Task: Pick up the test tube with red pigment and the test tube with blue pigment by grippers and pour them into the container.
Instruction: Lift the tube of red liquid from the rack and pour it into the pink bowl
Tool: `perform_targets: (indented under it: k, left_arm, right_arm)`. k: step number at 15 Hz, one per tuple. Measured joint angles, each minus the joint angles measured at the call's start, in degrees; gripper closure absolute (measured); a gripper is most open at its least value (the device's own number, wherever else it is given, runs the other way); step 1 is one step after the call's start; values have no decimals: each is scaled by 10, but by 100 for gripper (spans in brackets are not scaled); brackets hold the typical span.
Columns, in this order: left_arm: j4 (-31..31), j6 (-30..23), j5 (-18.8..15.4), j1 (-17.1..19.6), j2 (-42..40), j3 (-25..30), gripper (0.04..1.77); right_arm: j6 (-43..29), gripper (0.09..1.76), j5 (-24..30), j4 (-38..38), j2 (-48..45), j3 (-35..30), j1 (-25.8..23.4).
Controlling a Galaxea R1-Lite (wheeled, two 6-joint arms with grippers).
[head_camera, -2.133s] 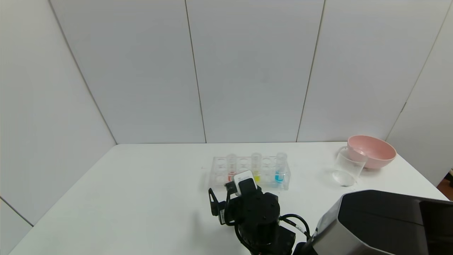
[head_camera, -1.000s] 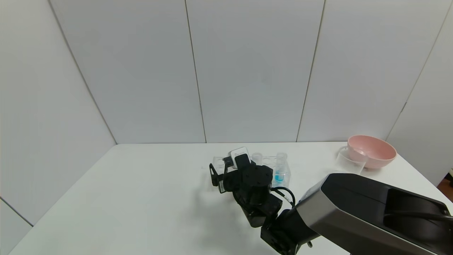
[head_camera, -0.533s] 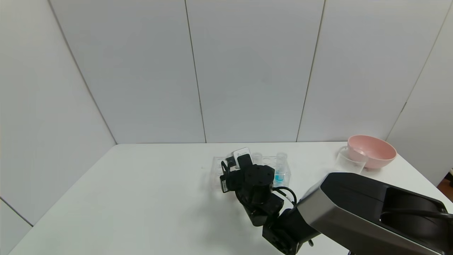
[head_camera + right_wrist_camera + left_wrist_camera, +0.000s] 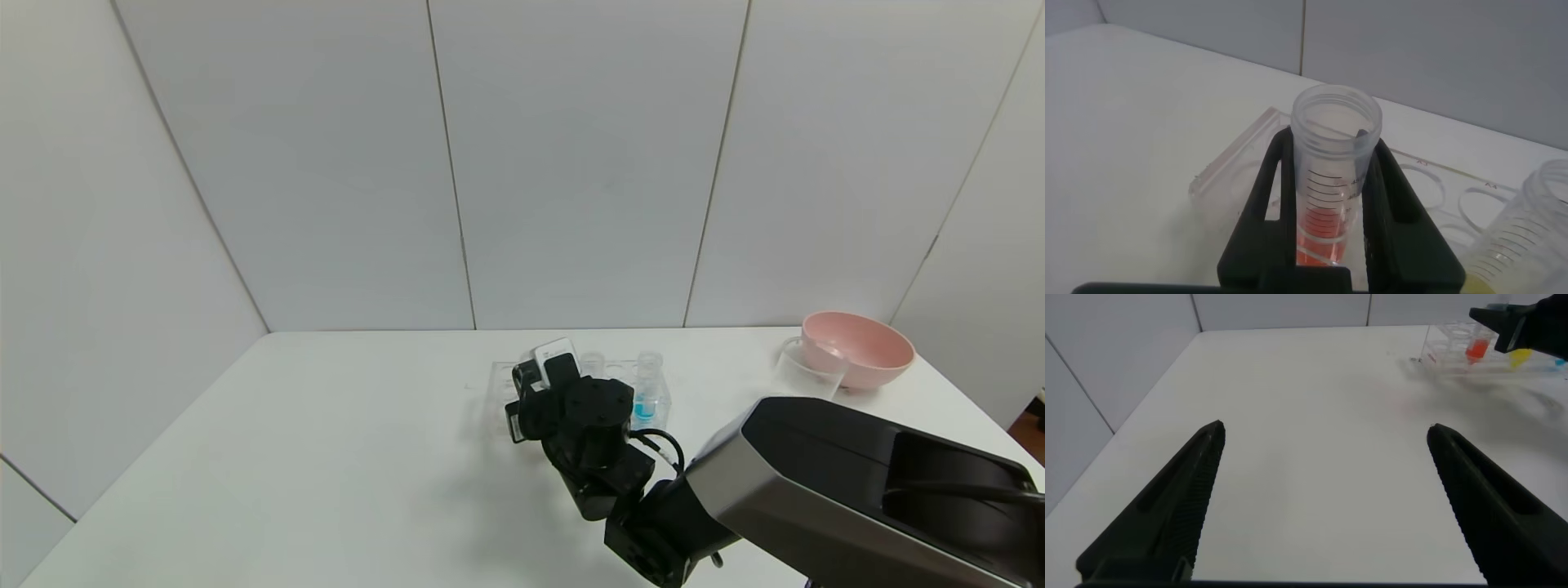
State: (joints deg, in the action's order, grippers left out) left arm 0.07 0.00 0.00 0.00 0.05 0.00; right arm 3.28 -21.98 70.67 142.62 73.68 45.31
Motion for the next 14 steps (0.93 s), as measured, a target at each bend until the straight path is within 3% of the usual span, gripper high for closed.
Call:
perform_targets:
  k: [14]
  left_arm:
    - [0,0,0,0,0,0,5]
  right_arm:
    - [32,133,1,26,-79,-36,11]
